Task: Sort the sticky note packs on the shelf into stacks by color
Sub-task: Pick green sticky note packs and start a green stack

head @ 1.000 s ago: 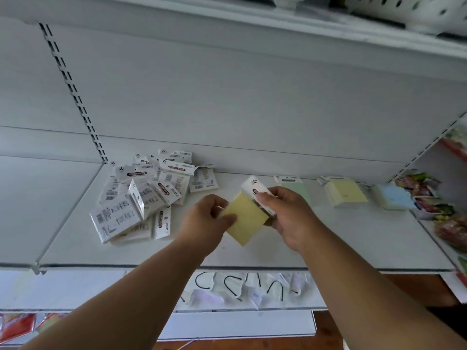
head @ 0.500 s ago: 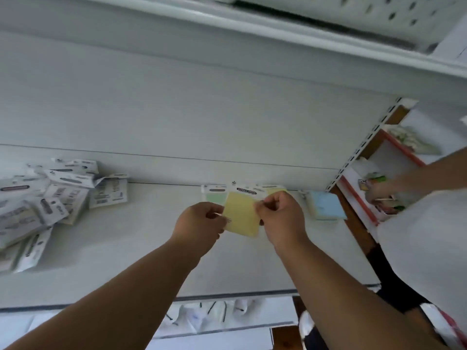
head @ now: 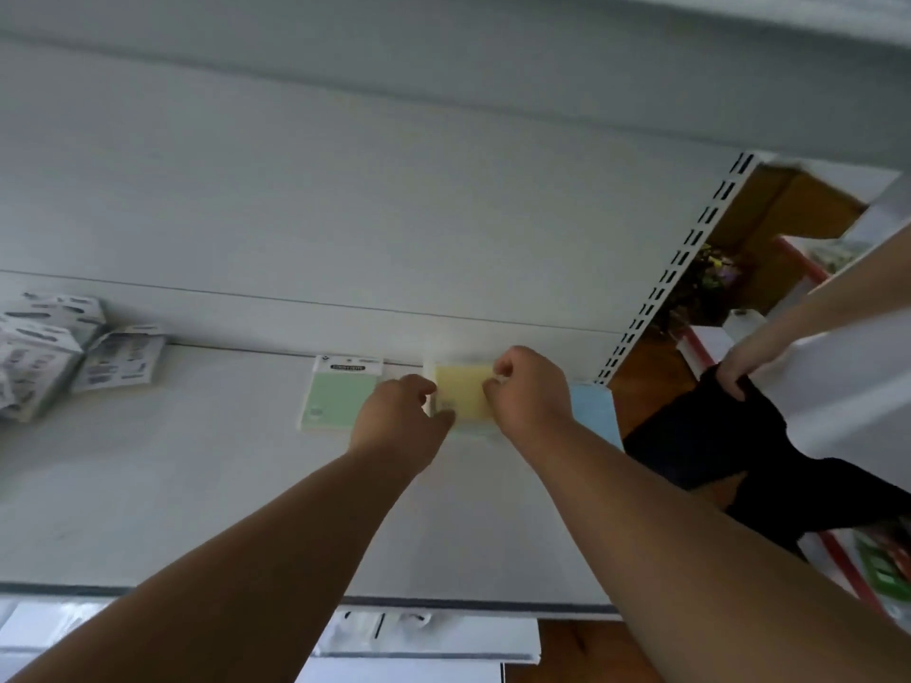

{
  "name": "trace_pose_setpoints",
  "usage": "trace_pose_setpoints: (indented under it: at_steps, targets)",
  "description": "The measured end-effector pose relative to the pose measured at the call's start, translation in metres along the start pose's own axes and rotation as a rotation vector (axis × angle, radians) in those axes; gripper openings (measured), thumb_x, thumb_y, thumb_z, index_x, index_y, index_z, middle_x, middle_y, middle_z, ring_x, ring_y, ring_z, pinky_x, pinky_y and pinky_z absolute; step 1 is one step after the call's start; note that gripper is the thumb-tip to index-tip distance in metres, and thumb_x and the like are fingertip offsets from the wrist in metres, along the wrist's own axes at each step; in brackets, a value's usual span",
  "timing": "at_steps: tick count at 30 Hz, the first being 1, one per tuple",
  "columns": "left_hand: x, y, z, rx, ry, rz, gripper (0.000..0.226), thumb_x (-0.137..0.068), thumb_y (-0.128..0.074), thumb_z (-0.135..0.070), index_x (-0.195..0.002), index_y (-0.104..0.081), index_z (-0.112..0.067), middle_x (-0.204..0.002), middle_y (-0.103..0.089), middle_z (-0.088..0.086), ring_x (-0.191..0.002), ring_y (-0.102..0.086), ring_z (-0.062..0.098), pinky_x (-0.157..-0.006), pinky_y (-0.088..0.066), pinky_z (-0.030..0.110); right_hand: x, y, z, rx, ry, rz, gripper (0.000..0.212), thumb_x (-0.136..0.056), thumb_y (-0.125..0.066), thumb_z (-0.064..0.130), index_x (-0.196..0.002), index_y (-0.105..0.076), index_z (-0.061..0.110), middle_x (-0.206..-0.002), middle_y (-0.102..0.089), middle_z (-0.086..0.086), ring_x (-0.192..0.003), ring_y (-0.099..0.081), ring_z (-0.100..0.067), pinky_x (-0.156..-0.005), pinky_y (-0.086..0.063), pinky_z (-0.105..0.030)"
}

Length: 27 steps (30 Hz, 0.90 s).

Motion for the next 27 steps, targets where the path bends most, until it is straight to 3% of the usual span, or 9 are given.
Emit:
trace_pose_setpoints:
  at_steps: [4,11,16,20,27]
  targets:
    - [0.005,-0.006,0.0,-0.102,-0.077,0.039,0.064,-0.077,-0.075,-0.033,-0.135,-0.051,-0.023,-0.126,-0.056,0.0,-0.108,-0.061,0.019,-0.095,-0.05,0.036,0.008,-0.004,-0.011,0.052,0.038,0.038,0.025,-0.085,-0.062,0.026,-0.106,-0.065,0.014,-0.11,-0.063,-0.008,-0.1,-0.058,-0.025,-0.08,-0.042,-0.029]
    - [0.004,-0.001,0.0,-0.18,-0.165,0.005,0.043,-0.083,-0.067,-0.023,-0.125,-0.056,-0.024,-0.119,-0.06,0.001,-0.098,-0.064,0.019,-0.089,-0.052,0.036,0.015,-0.003,-0.007,0.127,0.129,0.045,0.032,-0.087,-0.061,0.029,-0.111,-0.067,0.009,-0.114,-0.063,-0.011,-0.105,-0.058,-0.027,-0.089,-0.043,-0.032]
    - [0.011,0.006,0.008,-0.127,-0.164,-0.009,0.051,-0.08,-0.071,-0.026,-0.128,-0.053,-0.027,-0.118,-0.059,-0.005,-0.099,-0.062,0.013,-0.088,-0.052,0.031,0.023,-0.003,0.009,0.156,0.203,-0.064,0.032,-0.087,-0.06,0.028,-0.114,-0.064,0.012,-0.116,-0.054,-0.008,-0.11,-0.05,-0.025,-0.096,-0.042,-0.035]
    - [0.03,0.026,0.035,-0.117,-0.167,-0.05,0.045,-0.082,-0.07,-0.027,-0.124,-0.055,-0.029,-0.111,-0.06,-0.01,-0.088,-0.057,0.004,-0.082,-0.05,0.022,0.036,-0.014,0.037,0.092,0.273,-0.069,0.029,-0.086,-0.061,0.025,-0.113,-0.063,0.014,-0.117,-0.054,-0.004,-0.112,-0.049,-0.023,-0.093,-0.041,-0.03]
    - [0.051,0.107,0.11,-0.119,-0.162,-0.127,0.037,-0.082,-0.069,-0.025,-0.118,-0.062,-0.027,-0.102,-0.058,-0.013,-0.08,-0.054,0.0,-0.079,-0.049,0.02,0.08,-0.07,0.128,0.012,0.458,-0.023,0.026,-0.088,-0.061,0.023,-0.112,-0.063,0.015,-0.117,-0.054,-0.002,-0.11,-0.05,-0.019,-0.092,-0.038,-0.023]
Point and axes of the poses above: each hand's wrist, its own x-axis away from the middle knuckle, its own y-axis out of the back of the hand, z = x × y, the point moved 1 cm from there along -x, towards the middle knuckle
